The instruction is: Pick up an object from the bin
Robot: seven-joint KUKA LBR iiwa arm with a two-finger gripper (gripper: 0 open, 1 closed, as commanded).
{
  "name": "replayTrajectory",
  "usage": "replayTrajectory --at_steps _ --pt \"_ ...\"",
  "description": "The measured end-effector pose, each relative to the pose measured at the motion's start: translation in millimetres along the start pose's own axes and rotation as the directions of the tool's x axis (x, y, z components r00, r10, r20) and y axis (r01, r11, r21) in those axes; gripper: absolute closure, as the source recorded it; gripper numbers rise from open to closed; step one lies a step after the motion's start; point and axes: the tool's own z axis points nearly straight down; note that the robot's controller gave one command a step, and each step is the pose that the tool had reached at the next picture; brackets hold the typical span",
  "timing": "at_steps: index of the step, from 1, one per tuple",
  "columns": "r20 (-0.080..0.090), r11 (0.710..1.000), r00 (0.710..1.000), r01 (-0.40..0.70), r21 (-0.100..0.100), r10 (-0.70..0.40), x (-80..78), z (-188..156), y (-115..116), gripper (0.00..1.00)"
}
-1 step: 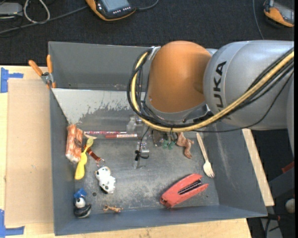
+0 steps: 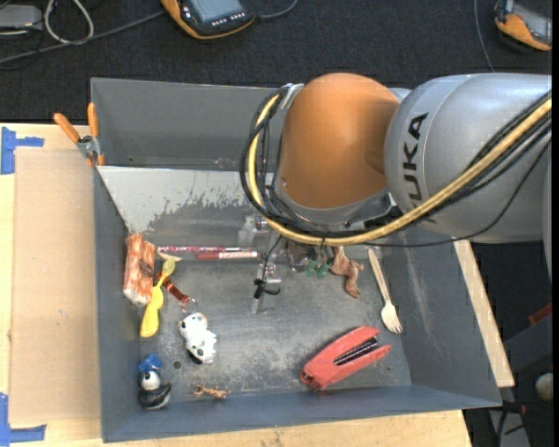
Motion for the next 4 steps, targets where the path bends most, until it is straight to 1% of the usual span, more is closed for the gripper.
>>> replayTrajectory --at_steps 1,2,3,4 --pt "-0.004 0.989 0.989 0.149 -0.001 -0.149 45.9 -8.5 -38.1 0.00" --pt "0.001 0.991 0.991 0.136 -0.001 -0.136 41.6 15.8 -67.5 0.00" --pt "-0.002 0.975 0.975 0.224 -0.001 -0.224 55.6 34.7 -110.9 0.00" --pt "0.003 0.983 0.983 0.186 -0.002 -0.186 55.4 83.4 -140.5 0.00"
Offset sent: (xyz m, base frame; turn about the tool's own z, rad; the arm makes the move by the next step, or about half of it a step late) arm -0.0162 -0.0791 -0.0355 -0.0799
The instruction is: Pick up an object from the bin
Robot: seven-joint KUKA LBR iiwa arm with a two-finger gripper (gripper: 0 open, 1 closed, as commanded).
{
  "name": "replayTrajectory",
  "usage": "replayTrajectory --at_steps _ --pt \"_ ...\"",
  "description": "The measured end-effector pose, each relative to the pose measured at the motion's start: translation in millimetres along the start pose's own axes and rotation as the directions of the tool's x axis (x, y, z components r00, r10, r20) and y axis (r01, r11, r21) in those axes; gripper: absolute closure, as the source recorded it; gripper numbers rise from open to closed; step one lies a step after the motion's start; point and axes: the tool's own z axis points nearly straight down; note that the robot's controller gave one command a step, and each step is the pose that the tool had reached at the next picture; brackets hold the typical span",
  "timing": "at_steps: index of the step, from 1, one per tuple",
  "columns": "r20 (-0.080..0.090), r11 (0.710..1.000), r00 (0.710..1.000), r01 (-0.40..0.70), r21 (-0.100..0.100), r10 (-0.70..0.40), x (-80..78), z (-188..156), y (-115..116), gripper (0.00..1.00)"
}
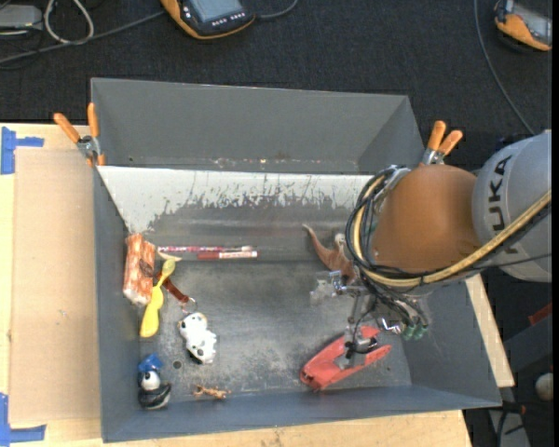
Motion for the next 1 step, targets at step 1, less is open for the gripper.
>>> replayTrajectory --at_steps 1 --pt "-0.002 0.999 0.999 0.050 0.001 -0.050 44.7 30.1 -37.1 0.00"
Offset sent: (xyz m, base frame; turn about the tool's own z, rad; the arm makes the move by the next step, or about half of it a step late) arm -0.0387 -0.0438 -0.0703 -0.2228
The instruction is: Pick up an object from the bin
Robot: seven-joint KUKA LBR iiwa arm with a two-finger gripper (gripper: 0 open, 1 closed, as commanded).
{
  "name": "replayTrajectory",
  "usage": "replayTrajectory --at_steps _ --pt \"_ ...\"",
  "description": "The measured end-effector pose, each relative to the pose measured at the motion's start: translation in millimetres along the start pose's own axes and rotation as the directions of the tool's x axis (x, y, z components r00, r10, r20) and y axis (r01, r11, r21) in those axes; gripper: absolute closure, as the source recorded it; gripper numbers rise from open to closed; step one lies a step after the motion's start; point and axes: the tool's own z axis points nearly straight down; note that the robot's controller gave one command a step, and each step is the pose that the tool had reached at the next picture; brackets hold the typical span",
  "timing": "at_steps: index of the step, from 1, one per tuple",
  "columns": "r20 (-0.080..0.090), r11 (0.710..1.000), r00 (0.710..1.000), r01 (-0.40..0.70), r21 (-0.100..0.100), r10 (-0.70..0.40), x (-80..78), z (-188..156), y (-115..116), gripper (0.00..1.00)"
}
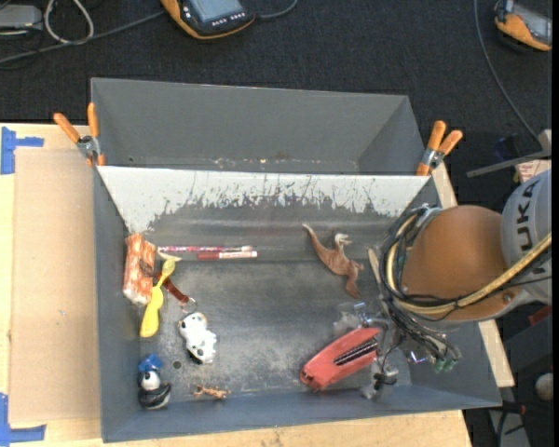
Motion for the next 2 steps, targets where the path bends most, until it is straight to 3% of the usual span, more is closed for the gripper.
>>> replayTrajectory --at_steps 1,2 --pt "0.016 0.987 0.987 0.160 0.005 -0.160 -2.5 31.2 -1.9 0.00" --pt "0.007 0.985 0.985 0.170 0.004 -0.170 -19.1 40.2 12.6 1.00"
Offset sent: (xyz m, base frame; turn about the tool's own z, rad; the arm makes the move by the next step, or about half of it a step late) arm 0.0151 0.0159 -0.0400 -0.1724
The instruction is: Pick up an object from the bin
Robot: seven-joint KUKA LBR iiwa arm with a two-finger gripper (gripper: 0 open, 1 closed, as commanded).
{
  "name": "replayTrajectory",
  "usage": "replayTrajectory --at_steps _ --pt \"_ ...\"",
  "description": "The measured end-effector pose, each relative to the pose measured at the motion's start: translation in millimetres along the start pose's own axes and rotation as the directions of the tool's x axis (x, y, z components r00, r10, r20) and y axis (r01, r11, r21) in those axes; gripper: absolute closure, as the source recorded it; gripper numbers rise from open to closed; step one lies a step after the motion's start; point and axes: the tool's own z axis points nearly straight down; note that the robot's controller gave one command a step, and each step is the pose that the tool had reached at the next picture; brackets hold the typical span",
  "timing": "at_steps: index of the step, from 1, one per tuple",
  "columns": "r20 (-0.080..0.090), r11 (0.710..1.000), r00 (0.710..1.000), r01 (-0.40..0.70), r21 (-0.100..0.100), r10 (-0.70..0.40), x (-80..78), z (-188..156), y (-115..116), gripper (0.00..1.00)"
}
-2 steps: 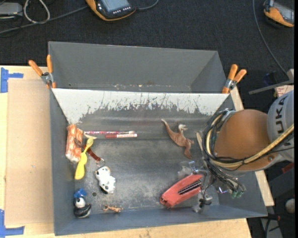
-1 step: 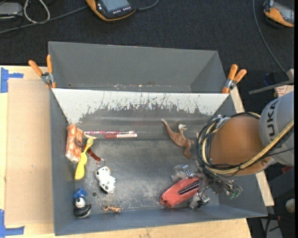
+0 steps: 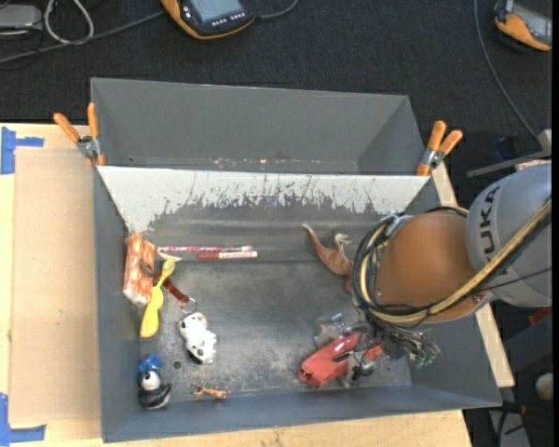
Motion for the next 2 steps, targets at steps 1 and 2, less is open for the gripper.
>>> replayTrajectory --at_steps 1,2 --pt "0.000 1.000 1.000 -0.001 0.000 0.001 0.0 0.0 0.0 1.00" --pt "-0.010 1.000 1.000 0.013 -0.005 -0.013 0.8 -53.2 6.8 1.00"
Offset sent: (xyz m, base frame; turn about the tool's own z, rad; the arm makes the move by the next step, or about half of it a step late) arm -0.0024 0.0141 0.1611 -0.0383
